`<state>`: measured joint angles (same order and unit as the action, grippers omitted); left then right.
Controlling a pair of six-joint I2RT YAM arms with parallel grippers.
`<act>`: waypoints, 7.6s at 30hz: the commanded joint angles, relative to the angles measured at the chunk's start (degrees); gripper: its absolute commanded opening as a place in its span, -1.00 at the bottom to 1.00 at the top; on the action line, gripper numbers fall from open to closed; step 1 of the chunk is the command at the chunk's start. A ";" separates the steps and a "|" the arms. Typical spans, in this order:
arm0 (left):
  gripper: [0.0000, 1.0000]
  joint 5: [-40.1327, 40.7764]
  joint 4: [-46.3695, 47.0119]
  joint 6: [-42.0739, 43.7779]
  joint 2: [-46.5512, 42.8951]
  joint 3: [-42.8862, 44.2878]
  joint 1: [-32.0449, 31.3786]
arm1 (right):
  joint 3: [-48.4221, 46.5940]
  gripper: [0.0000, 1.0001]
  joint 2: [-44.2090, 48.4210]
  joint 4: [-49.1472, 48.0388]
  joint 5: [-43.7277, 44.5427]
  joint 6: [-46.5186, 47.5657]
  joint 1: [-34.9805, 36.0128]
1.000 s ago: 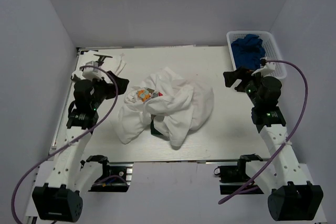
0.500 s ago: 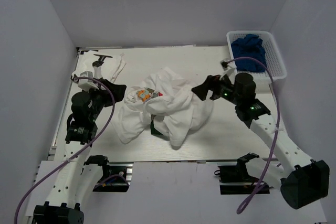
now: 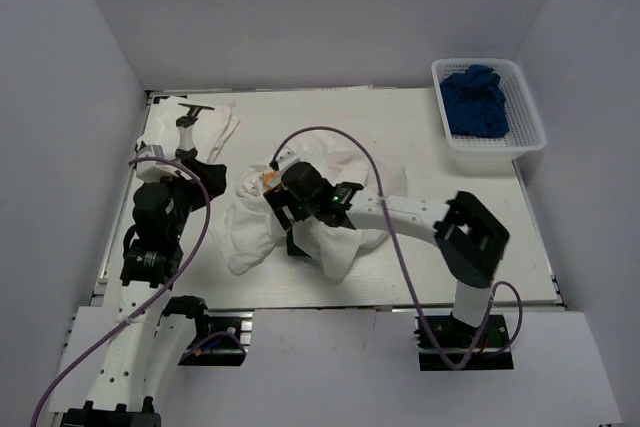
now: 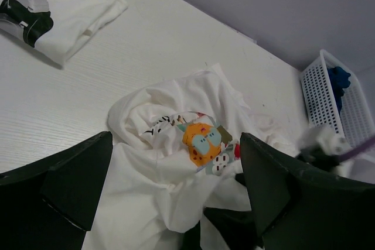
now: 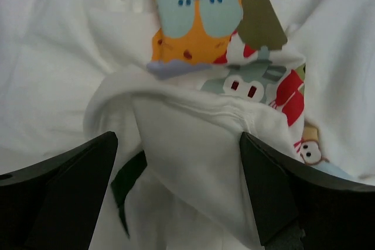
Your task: Fold and stack the t-shirts
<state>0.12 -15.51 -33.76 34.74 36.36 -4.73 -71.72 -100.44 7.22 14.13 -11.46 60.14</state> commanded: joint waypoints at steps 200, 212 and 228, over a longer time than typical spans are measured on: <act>0.98 -6.80 -3.21 -1.40 18.26 3.46 -0.63 | 21.11 -0.72 19.49 4.13 -3.05 -16.14 -26.39; 0.98 -6.80 -2.16 -0.87 18.87 3.98 -0.63 | 5.20 -1.00 34.96 -3.43 -3.31 -3.75 -26.91; 0.98 -4.60 -2.77 -0.87 22.38 6.27 -0.01 | -40.97 -1.00 14.45 -28.05 26.29 32.16 -32.00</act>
<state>-5.52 -18.04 -34.96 56.84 40.23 -4.99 -103.44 -79.26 -7.29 30.09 6.81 30.41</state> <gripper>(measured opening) 0.986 0.013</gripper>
